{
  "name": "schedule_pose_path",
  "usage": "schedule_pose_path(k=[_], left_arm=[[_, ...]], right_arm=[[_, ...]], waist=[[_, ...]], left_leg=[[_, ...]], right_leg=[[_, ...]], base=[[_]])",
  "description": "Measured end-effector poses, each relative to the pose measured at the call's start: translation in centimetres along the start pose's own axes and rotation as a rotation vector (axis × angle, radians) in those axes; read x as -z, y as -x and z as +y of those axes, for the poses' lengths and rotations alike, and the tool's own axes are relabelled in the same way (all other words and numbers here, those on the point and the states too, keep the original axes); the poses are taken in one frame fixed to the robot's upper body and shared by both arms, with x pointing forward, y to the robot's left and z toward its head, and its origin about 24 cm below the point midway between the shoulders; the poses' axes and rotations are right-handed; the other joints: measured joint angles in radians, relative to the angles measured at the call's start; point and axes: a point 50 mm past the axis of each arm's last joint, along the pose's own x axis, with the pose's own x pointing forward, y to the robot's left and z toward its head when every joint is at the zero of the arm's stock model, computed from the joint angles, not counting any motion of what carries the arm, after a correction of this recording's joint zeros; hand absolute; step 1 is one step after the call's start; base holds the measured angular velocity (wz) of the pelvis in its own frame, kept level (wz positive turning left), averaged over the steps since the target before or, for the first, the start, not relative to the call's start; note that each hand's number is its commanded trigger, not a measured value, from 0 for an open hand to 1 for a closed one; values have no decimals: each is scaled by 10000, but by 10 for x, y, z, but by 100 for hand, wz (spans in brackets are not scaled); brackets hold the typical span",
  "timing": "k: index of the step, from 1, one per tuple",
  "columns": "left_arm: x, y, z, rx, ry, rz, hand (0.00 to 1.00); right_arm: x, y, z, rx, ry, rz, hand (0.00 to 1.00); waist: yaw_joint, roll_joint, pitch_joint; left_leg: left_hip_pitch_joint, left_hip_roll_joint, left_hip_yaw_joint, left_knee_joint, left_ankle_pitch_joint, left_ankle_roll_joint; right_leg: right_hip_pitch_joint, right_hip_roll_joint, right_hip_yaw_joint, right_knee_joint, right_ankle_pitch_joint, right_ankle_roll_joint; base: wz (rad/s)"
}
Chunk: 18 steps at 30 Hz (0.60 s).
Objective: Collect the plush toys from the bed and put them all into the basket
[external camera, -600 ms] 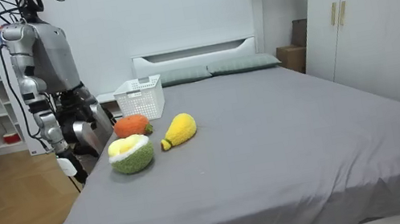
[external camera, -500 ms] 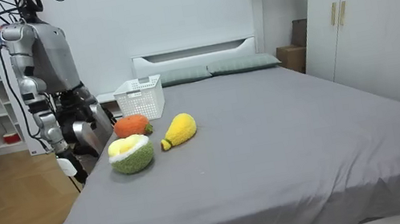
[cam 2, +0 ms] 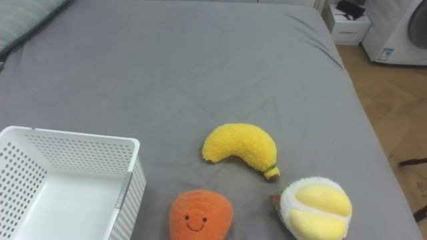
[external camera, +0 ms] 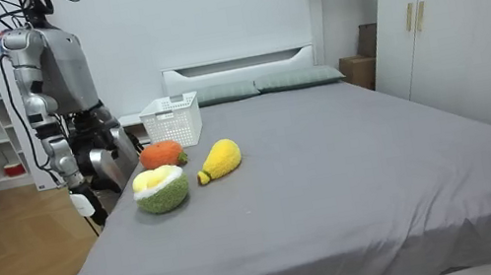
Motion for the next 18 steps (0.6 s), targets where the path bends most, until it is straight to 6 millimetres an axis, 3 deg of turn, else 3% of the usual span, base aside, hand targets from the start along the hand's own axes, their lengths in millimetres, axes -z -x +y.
schedule_pose_path(k=[10,13,18], left_arm=[[2,0,0,3,73,158,0],[8,1,4,-129,148,312,0],[8,0,14,-564,651,381,0]], right_arm=[[4,1,-7,641,-947,70,0],[7,3,-15,1101,-1541,43,0],[5,5,-24,1823,-2454,-158,0]], waist=[[-145,47,-15],[-321,-47,-46],[-380,-222,-26]], left_leg=[[62,4,25,-39,-1,0],[156,0,28,-99,1,-1],[178,12,87,-96,1,-1]], right_leg=[[3,9,56,12,0,0],[58,10,74,21,0,-1],[72,15,123,17,-1,1]], base=[[-1],[0],[-2]])
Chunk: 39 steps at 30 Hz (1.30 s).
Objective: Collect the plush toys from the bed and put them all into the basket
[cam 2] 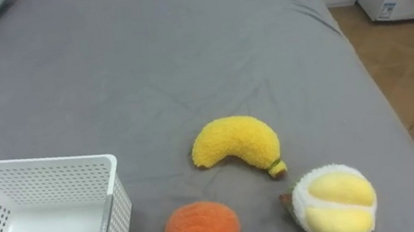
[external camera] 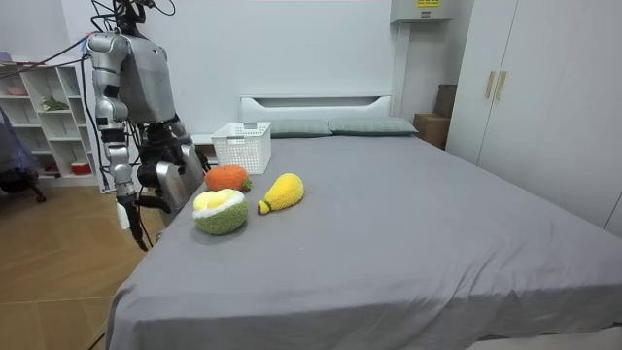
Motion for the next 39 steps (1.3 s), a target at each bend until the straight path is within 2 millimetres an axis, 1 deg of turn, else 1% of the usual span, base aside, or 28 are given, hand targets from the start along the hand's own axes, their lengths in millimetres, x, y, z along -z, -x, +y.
schedule_pose_path(k=[1,5,8,9,11,12,13,14,15,16,17,18,19,20,21,22,23,24,25,26,27,28,29,31,34,36,39], left_arm=[[-1,0,2,-98,18,-13,0],[-6,-2,6,-242,-23,-158,0],[-9,-3,10,-347,-99,-251,0],[-8,-3,13,-411,-120,-242,0],[-12,-3,13,-405,-123,-400,0],[-12,-3,13,-398,-146,-423,0],[-12,-3,13,-388,-149,-432,0],[-12,-3,13,-383,-156,-439,0],[-11,-3,14,-397,-165,-415,0],[-10,-3,14,-423,-243,-387,0],[-14,-4,13,-402,-331,-509,0],[-15,-4,13,-396,-349,-552,0],[-14,-4,13,-401,-363,-516,0],[-13,-4,13,-407,-364,-475,0],[-12,-4,13,-402,-389,-396,0],[-13,-4,13,-366,-405,-432,0],[-13,-4,13,-361,-420,-433,0],[-12,-4,13,-354,-461,-416,0],[-13,-4,12,-318,-545,-476,0],[-13,-3,11,-286,-621,-486,0],[-13,-3,10,-269,-683,-502,0],[-14,-3,9,-227,-794,-555,0],[-15,-3,8,-207,-801,-597,0],[-18,-3,7,-189,-794,-680,0],[-16,-3,7,-152,-901,-651,0],[-14,-3,7,-144,-959,-602,0],[-11,-2,7,-122,-1140,-555,0]], right_arm=[[-3,0,-1,210,-217,-117,0],[-14,1,-2,668,-454,-569,0],[-31,2,2,803,-534,-1192,0],[-39,3,3,842,-524,-1476,0],[-53,5,8,899,-324,-1991,0],[-64,7,12,936,-104,-2371,0],[-75,9,17,961,215,-2788,0],[-88,13,24,958,673,-3360,0],[-94,15,28,933,894,-3644,0],[-104,19,34,948,1328,-4176,0],[-113,23,39,970,1682,-4622,0],[-117,25,42,953,1830,-4874,0],[-126,31,49,887,2084,-5414,0],[-131,34,51,878,2202,-5690,0],[-141,41,57,878,2392,-6301,0],[-150,50,66,833,2781,-7010,0],[-155,56,71,776,3001,-7406,0],[-163,65,80,653,3425,-8094,0],[-168,73,87,529,3682,-8635,0],[-172,80,95,340,3824,-9085,0],[-174,84,99,280,3922,-9302,0],[-178,91,106,121,4167,-9756,0],[-180,98,113,-80,4336,-10143,0],[-179,105,121,-357,4696,-10511,0],[-176,110,133,-853,5339,-10784,0],[-173,110,137,-978,5778,-10826,0],[-167,109,143,-1274,6460,-10795,0]], waist=[[-6,-45,2],[-7,-93,-4],[2,-95,-4],[41,-101,-2],[-4,-134,-17],[-44,-181,-31],[-27,-186,-20],[-25,-228,-29],[-29,-232,-27],[-12,-210,8],[-10,-263,-1],[5,-322,-28],[69,-346,-21],[97,-357,-19],[141,-402,-33],[161,-407,-29],[159,-366,-35],[159,-385,-42],[197,-373,-27],[216,-362,-7],[225,-374,-12],[266,-406,-34],[306,-372,-24],[346,-377,-40],[406,-314,-69],[426,-268,-81],[450,-235,-72]], left_leg=[[-2,3,19,-1,-1,1],[-18,0,33,-11,-5,6],[21,-1,49,-27,-4,7],[37,-2,50,-37,-3,7],[53,-4,59,-36,-3,7],[63,-5,74,-38,-2,9],[77,0,113,-48,-2,9],[90,9,153,-55,-1,9],[91,13,173,-60,-1,8],[85,21,204,-63,-1,8],[52,25,215,-65,-1,8],[32,26,219,-65,-1,8],[11,28,232,-70,-2,8],[9,29,246,-72,-2,9],[-26,26,252,-72,-2,9],[-105,29,264,-73,-1,10],[-133,31,266,-72,0,10],[-197,32,272,-72,1,10],[-241,32,272,-74,1,10],[-270,31,269,-78,1,10],[-287,29,263,-78,1,10],[-311,25,253,-79,1,11],[-338,25,240,-77,1,11],[-357,23,199,-77,3,12],[-354,19,171,-78,5,14],[-340,12,147,-77,9,19],[-358,11,87,-62,20,25]], right_leg=[[-2,0,17,0,0,0],[-22,0,52,14,8,7],[-35,20,135,23,50,16],[-41,21,152,27,50,16],[-41,18,152,34,50,16],[-39,16,158,43,50,17],[-39,21,193,58,47,19],[-45,33,242,62,48,19],[-52,38,264,66,48,19],[-65,49,305,53,48,20],[-108,51,319,50,49,21],[-131,52,320,51,50,21],[-154,53,321,50,58,21],[-164,52,327,51,67,21],[-205,48,326,53,75,23],[-295,51,333,63,83,19],[-321,56,340,59,90,17],[-385,59,348,58,92,17],[-431,61,355,55,94,15],[-445,58,333,27,101,16],[-450,52,309,19,101,17],[-453,46,283,25,109,21],[-450,48,279,17,124,18],[-445,42,232,6,126,15],[-403,34,207,6,126,15],[-397,29,194,3,126,15],[-396,26,167,-2,125,17]], base=[[-6],[-2],[-2],[-3],[-2],[-3],[-7],[-9],[-9],[-6],[-4],[0],[-3],[-4],[-4],[0],[0],[0],[0],[0],[4],[5],[5],[6],[2],[2],[1]])
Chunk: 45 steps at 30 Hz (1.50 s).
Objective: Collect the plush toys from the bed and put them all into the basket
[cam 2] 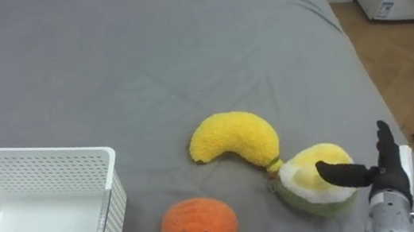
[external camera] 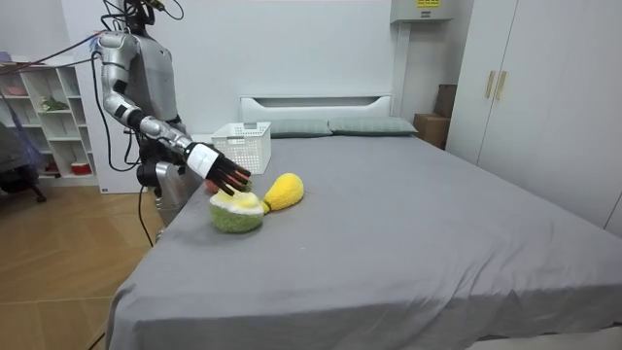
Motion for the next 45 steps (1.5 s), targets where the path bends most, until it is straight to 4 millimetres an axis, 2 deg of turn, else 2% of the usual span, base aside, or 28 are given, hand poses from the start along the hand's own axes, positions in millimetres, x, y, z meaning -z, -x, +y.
schedule_pose_path(k=[4,10,16,24,27,34,39,45], left_arm=[[2,0,1,-4,-151,4,0],[-4,0,0,13,-138,-286,0],[-4,1,1,7,-146,-251,0],[-3,0,1,7,-138,-158,0],[-3,0,1,1,-457,-201,0],[-4,0,1,48,-794,-233,0],[-5,0,2,60,-1052,-307,0],[-12,0,3,37,-1311,-662,0]], right_arm=[[0,1,8,-621,293,-64,0],[0,1,9,-884,686,-160,0],[0,2,10,-1009,720,-160,0],[1,3,10,-1167,1588,-278,0],[8,6,9,-1328,2223,-201,0],[36,13,7,-1848,3353,876,0],[39,11,8,-2167,4456,875,0],[45,10,9,-2420,5590,1025,0]], waist=[[73,-10,4],[247,-40,19],[237,-48,26],[230,-55,24],[221,-81,15],[253,-200,52],[251,-266,8],[286,-164,9]], left_leg=[[-11,-6,-19,19,0,0],[-22,-12,-48,16,0,0],[-35,-13,-56,18,0,1],[7,-18,-75,22,0,1],[27,-31,-178,53,1,2],[41,-34,-313,102,14,32],[-34,-43,-314,122,21,53],[-28,-133,-427,128,22,60]], right_leg=[[-5,-2,-13,1,0,1],[-2,-9,-41,-12,0,1],[-2,-10,-48,-14,-1,2],[113,-13,-85,-19,0,1],[179,-27,-172,-25,-1,2],[203,-110,-299,-7,-83,53],[147,-113,-310,-2,-22,73],[296,-130,-424,-21,-18,77]], base=[[0],[0],[0],[1],[8],[5],[0],[5]])
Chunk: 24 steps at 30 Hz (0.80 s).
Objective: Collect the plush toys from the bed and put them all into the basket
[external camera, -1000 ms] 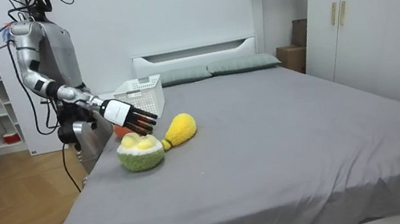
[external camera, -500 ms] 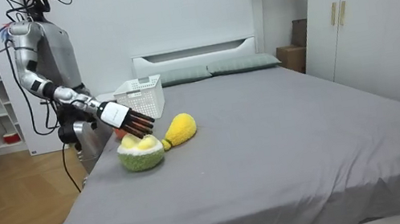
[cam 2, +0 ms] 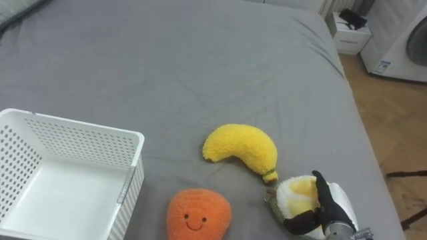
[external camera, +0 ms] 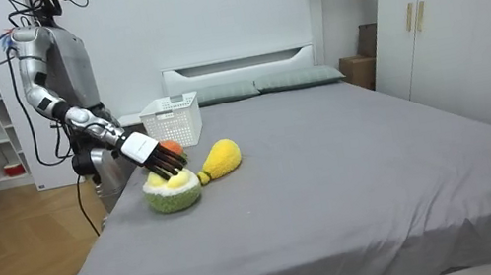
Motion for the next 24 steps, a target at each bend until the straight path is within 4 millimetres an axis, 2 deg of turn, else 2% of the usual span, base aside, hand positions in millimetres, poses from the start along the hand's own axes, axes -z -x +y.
schedule_pose_path(k=[6,7,8,9,10,18,24], left_arm=[[0,1,2,-43,-72,-94,0],[-1,1,2,-70,-61,-159,0],[-2,1,3,-119,-56,-187,0],[-2,1,3,-147,-56,-184,0],[-1,1,3,-186,-61,-175,0],[1,1,4,-379,-198,-104,0],[-3,0,2,-338,-193,-68,0]], right_arm=[[13,1,6,-105,522,493,0],[15,2,7,-49,538,571,18],[16,2,8,-3,584,610,32],[17,2,8,23,621,616,77],[17,2,10,29,728,658,100],[25,3,10,567,1297,876,100],[33,6,18,428,1581,1200,100]], waist=[[126,55,-15],[189,55,-15],[209,51,-15],[213,48,-14],[237,39,-15],[249,-46,-23],[309,-14,-33]], left_leg=[[17,-4,-9,16,-1,10],[15,-4,-13,15,-4,15],[3,-5,-13,10,-5,16],[-5,-5,-12,10,-5,16],[-9,-5,-3,11,-4,17],[-8,-12,-46,18,-8,20],[-70,-28,-140,41,-14,29]], right_leg=[[-8,-7,-11,-2,-2,3],[-6,-7,-4,-1,-3,5],[9,-8,-5,0,-3,6],[18,-7,-5,2,-3,5],[23,-7,-6,4,-2,4],[29,-7,-14,-2,-3,6],[15,-20,-109,-19,-6,10]], base=[[1],[0],[0],[0],[0],[0],[4]])
